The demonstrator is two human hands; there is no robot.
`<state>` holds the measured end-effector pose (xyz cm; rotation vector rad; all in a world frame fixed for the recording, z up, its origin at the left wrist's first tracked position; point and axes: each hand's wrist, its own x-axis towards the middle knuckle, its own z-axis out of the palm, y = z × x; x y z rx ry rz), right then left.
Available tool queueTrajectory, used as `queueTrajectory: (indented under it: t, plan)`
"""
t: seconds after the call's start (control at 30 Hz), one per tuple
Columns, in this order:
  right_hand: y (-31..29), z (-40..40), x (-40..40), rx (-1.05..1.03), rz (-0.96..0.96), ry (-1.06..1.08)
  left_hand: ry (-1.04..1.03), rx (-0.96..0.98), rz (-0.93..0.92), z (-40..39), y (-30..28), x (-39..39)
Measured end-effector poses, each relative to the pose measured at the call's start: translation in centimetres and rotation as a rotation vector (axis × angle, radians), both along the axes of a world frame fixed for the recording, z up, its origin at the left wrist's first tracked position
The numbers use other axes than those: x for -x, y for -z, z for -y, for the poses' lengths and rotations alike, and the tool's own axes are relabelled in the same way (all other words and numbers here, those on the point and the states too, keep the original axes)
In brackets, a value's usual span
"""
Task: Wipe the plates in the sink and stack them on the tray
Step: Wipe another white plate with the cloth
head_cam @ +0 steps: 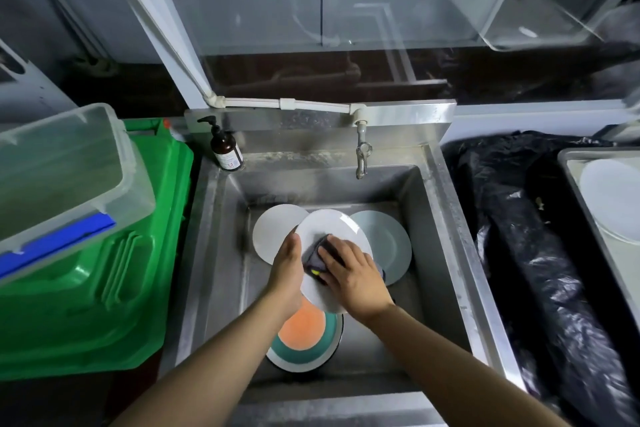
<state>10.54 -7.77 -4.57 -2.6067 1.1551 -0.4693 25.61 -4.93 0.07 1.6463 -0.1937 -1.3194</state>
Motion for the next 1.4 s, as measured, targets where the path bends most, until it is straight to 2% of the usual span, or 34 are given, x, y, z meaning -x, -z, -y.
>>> queueTrajectory:
  t: [0.1,0.17,0.27,0.37,0.43,0.5,0.7,0.9,1.0,1.17,1.23,1.4]
  plan:
    - [0.0,2.1,-1.2,-0.161,0.107,0.239,0.011,-0.031,-0.035,-0.6,0.4,1.0]
    - [-0.3,3.2,-1.4,-0.231,0.165,0.299,0.018,-0.039,-0.042,-0.9,0.5,1.6]
    - [-0.6,2.5,-1.9,-0.151,0.255,0.302,0.001,-0.041,-0.011,-0.5,0.2,1.8]
    - [-0.3,-0.1,-2.2,-0.05,0.361,0.127,0.013,-0.038,0.035,0.1,0.6,1.5]
    - [0.5,-0.7,-1.9,-0.022,0.366,0.026,0.028,-0.04,0.059,0.1,1.4,1.3]
    - [1.3,0.5,-1.6,-0.019,0.322,0.019,0.03,-0.056,0.066,0.0,1.5,1.4]
    - [2.4,4.6,-1.6,-0.145,0.287,0.33,0.059,-0.088,0.093,0.0,2.1,2.4]
    - [1.0,1.3,-2.7,-0.097,0.382,0.145,0.034,-0.087,0.127,0.7,2.6,2.2]
    - [1.4,1.4,-2.1,-0.087,0.362,0.086,0.019,-0.095,0.103,0.7,2.5,2.0]
    - [3.4,4.8,0.2,-0.164,0.263,0.275,0.006,-0.056,0.064,0.8,2.1,1.9]
    - [3.1,4.6,0.1,-0.165,0.272,0.28,0.029,-0.038,0.089,1.2,2.1,1.8]
    - [1.6,0.1,-2.1,-0.106,0.386,0.04,0.004,0.006,0.095,2.2,2.6,0.8]
